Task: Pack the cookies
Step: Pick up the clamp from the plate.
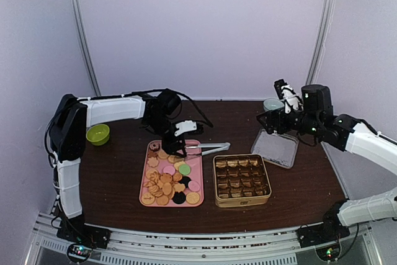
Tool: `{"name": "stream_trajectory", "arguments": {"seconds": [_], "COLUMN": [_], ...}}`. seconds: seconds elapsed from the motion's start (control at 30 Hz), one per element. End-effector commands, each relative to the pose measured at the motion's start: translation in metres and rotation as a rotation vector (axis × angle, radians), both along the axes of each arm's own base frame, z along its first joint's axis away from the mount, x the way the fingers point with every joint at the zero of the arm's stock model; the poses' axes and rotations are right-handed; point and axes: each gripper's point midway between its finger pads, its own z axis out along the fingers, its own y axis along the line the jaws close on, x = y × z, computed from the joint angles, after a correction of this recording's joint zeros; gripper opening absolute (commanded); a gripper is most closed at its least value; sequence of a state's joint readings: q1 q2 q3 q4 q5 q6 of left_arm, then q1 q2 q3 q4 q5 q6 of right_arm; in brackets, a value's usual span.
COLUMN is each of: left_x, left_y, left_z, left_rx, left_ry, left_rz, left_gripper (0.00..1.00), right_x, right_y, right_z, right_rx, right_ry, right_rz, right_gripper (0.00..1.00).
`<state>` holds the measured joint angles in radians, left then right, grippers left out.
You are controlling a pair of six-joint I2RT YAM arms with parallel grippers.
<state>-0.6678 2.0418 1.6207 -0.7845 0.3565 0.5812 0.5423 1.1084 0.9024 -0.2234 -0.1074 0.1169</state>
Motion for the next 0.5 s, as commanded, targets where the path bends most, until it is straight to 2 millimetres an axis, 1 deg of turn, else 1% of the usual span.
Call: {"name": "stream_trajectory", "arguments": {"seconds": [0.0, 0.07, 0.23, 0.33, 0.47], "left_x": [0.008, 0.007, 0.01, 0.008, 0.005], "left_y": [-0.003, -0.002, 0.002, 0.002, 0.001], "left_z": [-0.004, -0.009, -0.021, -0.024, -0.025], "left_rx": [0.015, 0.027, 0.068, 0.071, 0.074], "left_ry": [-0.01, -0.006, -0.008, 0.005, 0.009], "left_rz": [0.013, 0.013, 0.026, 0.025, 0.025], "left_gripper": [0.53, 0.52, 0.43, 0.39, 0.26], "right_x": [-0.008, -0.01, -0.012, -0.012, -0.012], "right_y": [-0.005, -0.007, -0.01, -0.012, -0.013], "right_z": [-0.001, -0.002, -0.001, 0.001, 0.002], "right_rx": [0.007, 0.005, -0.003, -0.006, -0.01], "right_ry": [0.002, 0.002, -0.003, -0.007, -0.009], "right_rz": [-0.016, -0.018, -0.026, -0.03, -0.035], "right_gripper": [0.87, 0.86, 0.85, 0.83, 0.81]}}
